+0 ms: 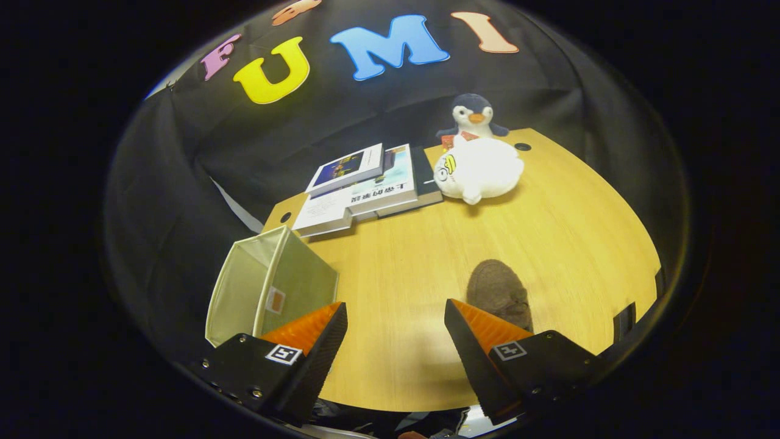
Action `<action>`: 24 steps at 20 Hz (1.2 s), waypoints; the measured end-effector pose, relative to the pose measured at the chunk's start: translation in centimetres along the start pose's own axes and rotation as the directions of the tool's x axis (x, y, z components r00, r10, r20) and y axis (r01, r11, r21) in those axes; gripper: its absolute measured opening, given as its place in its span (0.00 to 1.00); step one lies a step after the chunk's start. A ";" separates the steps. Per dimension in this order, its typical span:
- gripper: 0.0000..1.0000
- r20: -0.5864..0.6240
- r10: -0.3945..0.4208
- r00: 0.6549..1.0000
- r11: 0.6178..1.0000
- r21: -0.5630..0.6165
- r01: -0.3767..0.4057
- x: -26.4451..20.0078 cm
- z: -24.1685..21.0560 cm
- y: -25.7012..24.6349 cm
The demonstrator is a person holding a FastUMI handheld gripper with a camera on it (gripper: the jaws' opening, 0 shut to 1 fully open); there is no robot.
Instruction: Open the storage box then place both shoes into the box .Put the left shoe in first, then the right shoe, with the right side of both shoes facing outward in a uniform manner.
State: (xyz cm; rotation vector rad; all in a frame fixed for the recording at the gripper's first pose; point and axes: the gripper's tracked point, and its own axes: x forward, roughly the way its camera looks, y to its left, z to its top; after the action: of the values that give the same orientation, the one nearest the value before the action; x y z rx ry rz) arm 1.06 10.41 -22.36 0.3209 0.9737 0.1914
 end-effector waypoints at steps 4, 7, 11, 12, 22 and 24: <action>0.98 -0.005 -0.063 0.998 0.998 -0.010 0.063 -0.1 -0.4 -3.7; 0.98 -0.013 -0.105 0.994 0.994 -0.014 0.105 -0.2 -1.3 -6.2; 0.98 -0.046 -0.154 0.987 0.988 -0.008 0.154 0.1 -3.0 -9.6; 0.98 -0.056 -0.166 0.985 0.986 -0.006 0.165 0.3 -3.6 -10.4; 0.98 -0.175 -0.234 0.956 0.972 -0.015 0.235 3.2 -7.4 -14.9; 0.98 -0.191 -0.232 0.954 0.972 -0.021 0.232 3.7 -7.5 -15.2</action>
State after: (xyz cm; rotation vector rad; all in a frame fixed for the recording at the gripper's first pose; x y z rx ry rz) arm -2.95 -1.38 -34.46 0.1891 1.1941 0.0059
